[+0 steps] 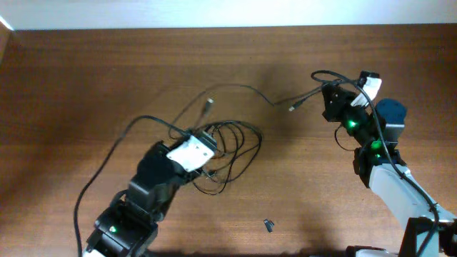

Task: Untangle cables
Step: 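Pull the left gripper up-left, stretching one cable between both grippers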

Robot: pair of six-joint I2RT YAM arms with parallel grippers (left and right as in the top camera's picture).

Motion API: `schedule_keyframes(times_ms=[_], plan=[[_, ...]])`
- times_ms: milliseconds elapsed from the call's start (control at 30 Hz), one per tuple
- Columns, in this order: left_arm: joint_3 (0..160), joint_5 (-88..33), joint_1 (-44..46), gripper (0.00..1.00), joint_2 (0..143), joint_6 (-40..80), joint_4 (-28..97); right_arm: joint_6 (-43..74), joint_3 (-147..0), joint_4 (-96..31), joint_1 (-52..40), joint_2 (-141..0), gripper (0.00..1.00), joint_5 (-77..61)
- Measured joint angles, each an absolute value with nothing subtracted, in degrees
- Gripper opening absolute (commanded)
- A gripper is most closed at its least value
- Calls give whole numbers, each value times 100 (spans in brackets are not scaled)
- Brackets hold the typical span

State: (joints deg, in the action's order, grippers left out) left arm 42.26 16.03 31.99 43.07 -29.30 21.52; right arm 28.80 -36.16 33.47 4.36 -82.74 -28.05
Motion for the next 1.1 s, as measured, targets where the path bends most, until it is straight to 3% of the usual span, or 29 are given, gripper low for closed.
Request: schedule_keyframes(times_ms=[267, 400, 500, 767, 1100], plan=[[4228, 1890, 1446, 0, 4711, -1627, 996, 2875, -3616, 3350, 436, -8274, 4, -1426], [4233, 1778, 652, 0, 5537, -672, 276, 2873, -3616, 3354, 436, -8274, 4, -777], [4244, 1509, 257, 0, 6663, -152, -1055, 2875, -3618, 3347, 436, -8278, 4, -368], [4294, 1302, 189, 0, 9008, 119, -3898, 2038, -3627, 3400, 436, -8313, 4, 572], [4296, 1280, 189, 0, 10523, 351, -4952, 322, -3625, 3785, 1031, -9030, 4, 899]])
